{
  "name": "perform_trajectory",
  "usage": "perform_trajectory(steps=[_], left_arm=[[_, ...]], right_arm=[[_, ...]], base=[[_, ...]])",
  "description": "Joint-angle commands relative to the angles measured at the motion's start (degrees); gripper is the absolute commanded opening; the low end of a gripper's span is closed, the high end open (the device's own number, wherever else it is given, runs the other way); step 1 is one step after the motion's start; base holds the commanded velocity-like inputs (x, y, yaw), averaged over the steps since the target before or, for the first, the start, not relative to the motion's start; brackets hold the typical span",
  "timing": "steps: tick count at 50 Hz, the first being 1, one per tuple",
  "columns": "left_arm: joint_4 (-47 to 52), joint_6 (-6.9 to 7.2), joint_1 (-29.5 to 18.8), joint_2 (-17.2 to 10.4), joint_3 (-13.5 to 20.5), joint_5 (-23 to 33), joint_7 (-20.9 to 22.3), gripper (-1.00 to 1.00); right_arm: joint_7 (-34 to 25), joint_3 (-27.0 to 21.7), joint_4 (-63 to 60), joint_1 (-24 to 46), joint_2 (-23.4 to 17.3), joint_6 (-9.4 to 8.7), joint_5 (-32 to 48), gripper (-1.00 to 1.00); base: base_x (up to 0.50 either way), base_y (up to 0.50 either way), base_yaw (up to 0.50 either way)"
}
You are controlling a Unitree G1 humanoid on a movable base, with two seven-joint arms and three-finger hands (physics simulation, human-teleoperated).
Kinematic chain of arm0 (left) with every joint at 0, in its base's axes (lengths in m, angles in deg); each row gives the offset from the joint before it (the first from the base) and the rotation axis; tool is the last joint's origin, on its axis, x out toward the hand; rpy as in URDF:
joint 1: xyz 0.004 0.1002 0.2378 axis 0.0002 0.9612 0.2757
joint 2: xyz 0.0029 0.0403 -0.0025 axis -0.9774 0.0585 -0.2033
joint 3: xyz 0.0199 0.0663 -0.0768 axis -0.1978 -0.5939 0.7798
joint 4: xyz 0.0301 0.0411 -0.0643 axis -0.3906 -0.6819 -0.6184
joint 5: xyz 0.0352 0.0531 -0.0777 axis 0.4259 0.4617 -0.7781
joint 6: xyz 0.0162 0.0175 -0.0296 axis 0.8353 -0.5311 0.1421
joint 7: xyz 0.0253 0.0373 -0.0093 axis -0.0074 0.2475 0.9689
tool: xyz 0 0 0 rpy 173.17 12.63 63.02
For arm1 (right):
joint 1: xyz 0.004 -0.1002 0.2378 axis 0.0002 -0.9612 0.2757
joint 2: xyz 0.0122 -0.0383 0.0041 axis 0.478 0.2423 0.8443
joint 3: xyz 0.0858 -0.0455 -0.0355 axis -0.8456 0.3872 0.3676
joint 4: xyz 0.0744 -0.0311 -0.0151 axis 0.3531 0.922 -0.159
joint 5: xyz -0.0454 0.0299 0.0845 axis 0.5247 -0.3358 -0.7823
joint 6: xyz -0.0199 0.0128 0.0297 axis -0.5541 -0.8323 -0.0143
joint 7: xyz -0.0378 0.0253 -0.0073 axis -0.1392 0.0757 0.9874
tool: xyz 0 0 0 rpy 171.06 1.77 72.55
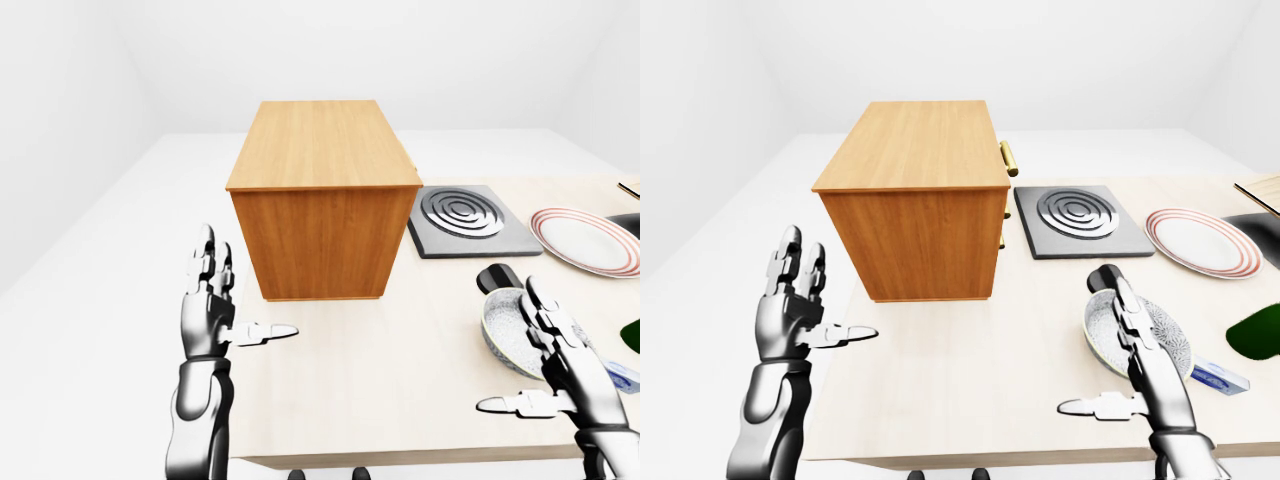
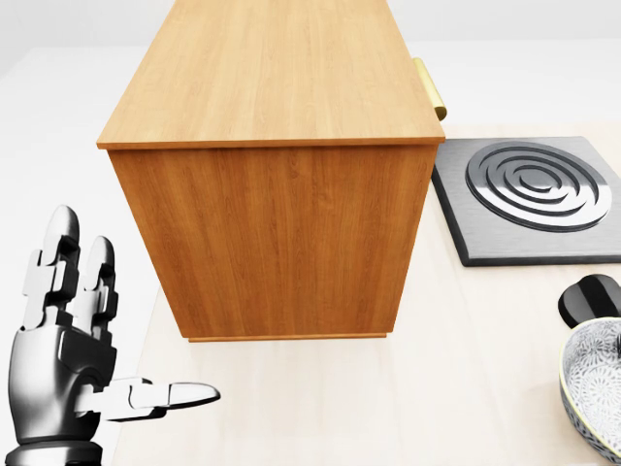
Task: Put the bowl on the top of the cabinet.
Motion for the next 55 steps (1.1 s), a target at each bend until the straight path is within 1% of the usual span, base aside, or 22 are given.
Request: perform_trajectory(steps=[1, 6, 10, 12, 17, 18, 20, 25, 30, 32, 33, 34, 37, 43, 47, 55], left_arm=[[2.1, 0.00, -0.1, 0.0, 0.2, 0.4, -0.2, 1.00], [1.1, 0.00, -0.3, 0.1, 0.1, 0.5, -0.2, 1.00], [1.3, 0.00, -0.2, 0.1, 0.0, 0.7, -0.3, 1.00], [-0.9, 0.00, -0.6, 0.2, 0.0, 0.7, 0.0, 1.00], [-2.6, 0.00, -0.7, 0.1, -0.2, 0.7, 0.0, 1.00], [-3.5, 0.00, -0.8, 0.2, -0.2, 0.7, 0.1, 1.00], [-4.5, 0.00, -0.9, 0.1, -0.1, 0.6, 0.2, 1.00], [-7.1, 0.00, -1.3, 0.1, -0.2, 0.5, 0.4, 1.00], [-8.4, 0.00, -1.4, 0.0, -0.2, 0.4, 0.5, 1.00], [-1.5, 0.00, -0.6, -0.4, -0.3, 0.6, -0.4, 1.00], [0.3, 0.00, -0.5, -0.4, -0.3, 0.6, -0.6, 1.00], [-3.8, 0.00, -0.7, 0.0, -0.2, 0.6, 0.2, 1.00], [-3.1, 0.00, -0.6, 0.0, -0.2, 0.6, 0.0, 1.00], [0.4, 0.00, -0.3, -0.1, -0.2, 0.8, -0.4, 1.00], [0.6, 0.00, -0.3, 0.0, -0.1, 0.9, -0.4, 1.00], [-3.0, 0.00, -0.9, 0.1, 0.0, 0.8, 0.0, 1.00]], right_arm=[[-5.4, -9.0, -4.3, 1.7, -1.5, 0.00, 1.7, 1.00], [-5.4, -9.3, -7.2, 4.1, -4.4, 0.00, 4.7, 1.00], [-5.4, -8.8, -6.1, 5.9, -7.2, 0.00, 8.7, 1.00], [-5.4, -8.2, -4.2, 7.5, -9.0, 0.00, 12.0, 1.00], [-5.4, -6.0, -0.3, 8.4, -10.9, 0.00, 17.1, 1.00], [-5.4, -5.5, 1.9, 8.8, -11.4, 0.00, 19.8, 1.00], [-5.4, -4.7, 4.3, 8.7, -12.0, 0.00, 22.8, 1.00], [-5.4, -3.5, 8.5, 7.8, -12.7, 0.00, 26.7, 1.00], [-2.6, -3.0, 12.1, 7.3, -12.9, 0.00, 29.4, 1.00], [-1.2, -2.5, 13.4, 6.9, -12.9, 0.00, 30.7, 1.00], [-0.5, -2.3, 14.2, 6.9, -13.0, 0.00, 31.4, 1.00], [0.3, -2.1, 14.9, 6.7, -13.0, 0.00, 32.2, 1.00], [2.4, -1.8, 16.9, 6.1, -13.2, 0.00, 34.2, 1.00], [3.5, -1.6, 18.5, 5.7, -13.8, 0.00, 35.0, 1.00], [4.2, -1.0, 19.2, 5.6, -13.8, 0.00, 35.7, 1.00], [6.1, 0.0, 20.7, 5.2, -14.1, 0.00, 37.3, 1.00]], base=[[0.00, 0.00, 0.00], [0.00, 0.00, 0.00], [0.00, 0.00, 0.00], [0.00, 0.00, 0.00], [0.00, 0.00, 0.00], [0.00, 0.00, 0.00], [0.00, 0.00, 0.00], [0.00, 0.00, 0.00], [0.00, 0.00, 0.00], [0.00, 0.00, 0.00], [0.00, 0.00, 0.00], [0.00, 0.00, 0.00], [0.00, 0.00, 0.00], [0.00, 0.00, 0.00], [0.00, 0.00, 0.00], [0.00, 0.00, 0.00]])
